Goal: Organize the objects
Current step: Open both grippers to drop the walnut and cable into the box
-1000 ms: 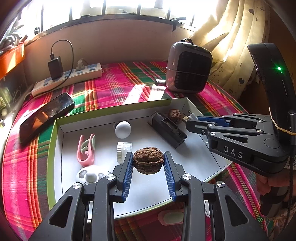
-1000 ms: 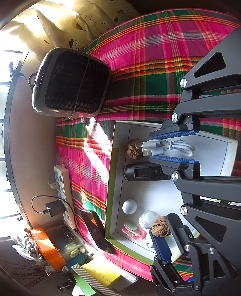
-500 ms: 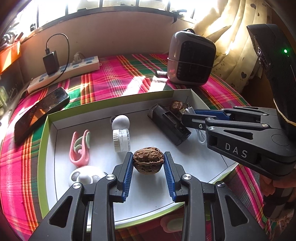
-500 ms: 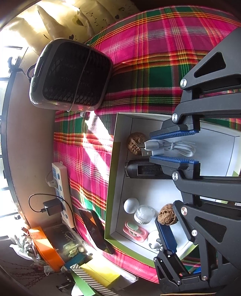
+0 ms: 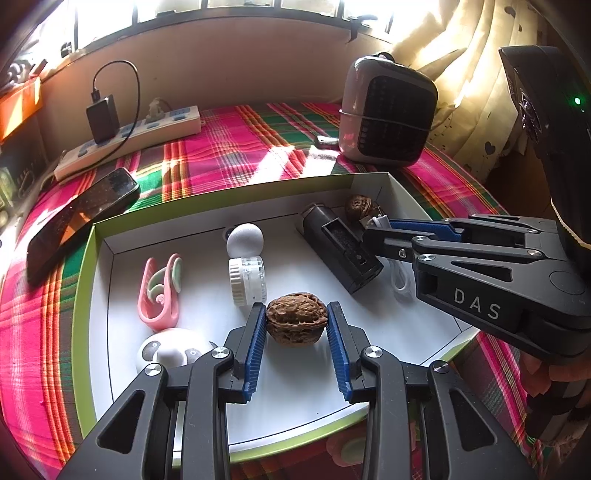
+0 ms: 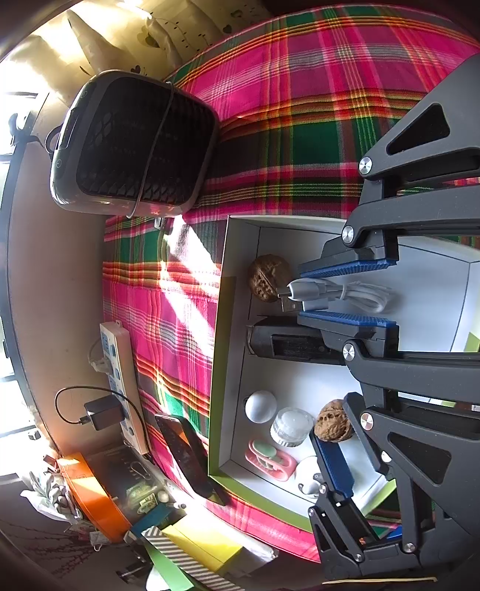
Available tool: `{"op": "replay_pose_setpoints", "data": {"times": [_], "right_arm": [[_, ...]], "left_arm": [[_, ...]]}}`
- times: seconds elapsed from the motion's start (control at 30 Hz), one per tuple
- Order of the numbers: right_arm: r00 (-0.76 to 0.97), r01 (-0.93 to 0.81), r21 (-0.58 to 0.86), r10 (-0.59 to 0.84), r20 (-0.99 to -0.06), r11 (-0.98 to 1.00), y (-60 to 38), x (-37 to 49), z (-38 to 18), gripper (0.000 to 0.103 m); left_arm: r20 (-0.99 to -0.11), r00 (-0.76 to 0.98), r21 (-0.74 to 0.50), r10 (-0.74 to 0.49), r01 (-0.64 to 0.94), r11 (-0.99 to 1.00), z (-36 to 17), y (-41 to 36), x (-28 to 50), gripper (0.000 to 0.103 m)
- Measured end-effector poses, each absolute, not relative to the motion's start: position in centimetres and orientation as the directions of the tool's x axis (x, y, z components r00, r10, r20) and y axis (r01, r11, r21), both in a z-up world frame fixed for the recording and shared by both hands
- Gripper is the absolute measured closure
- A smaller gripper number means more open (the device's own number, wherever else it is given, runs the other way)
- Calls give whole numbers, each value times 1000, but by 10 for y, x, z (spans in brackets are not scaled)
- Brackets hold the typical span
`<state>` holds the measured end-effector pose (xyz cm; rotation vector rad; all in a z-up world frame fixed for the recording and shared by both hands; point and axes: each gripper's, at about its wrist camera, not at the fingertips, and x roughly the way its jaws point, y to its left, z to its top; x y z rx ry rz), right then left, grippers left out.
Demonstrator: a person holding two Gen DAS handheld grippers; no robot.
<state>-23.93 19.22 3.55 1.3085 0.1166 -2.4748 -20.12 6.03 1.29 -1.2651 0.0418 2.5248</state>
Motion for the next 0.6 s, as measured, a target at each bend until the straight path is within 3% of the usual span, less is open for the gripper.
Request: {"op": "replay_pose_setpoints", "data": {"times": [0.6], "right_arm": [[-533, 331, 81, -257, -806, -940, 190, -234, 37, 83]], "left_arm": [[-787, -559, -109, 260, -288, -951, 13, 61, -200, 71]]}}
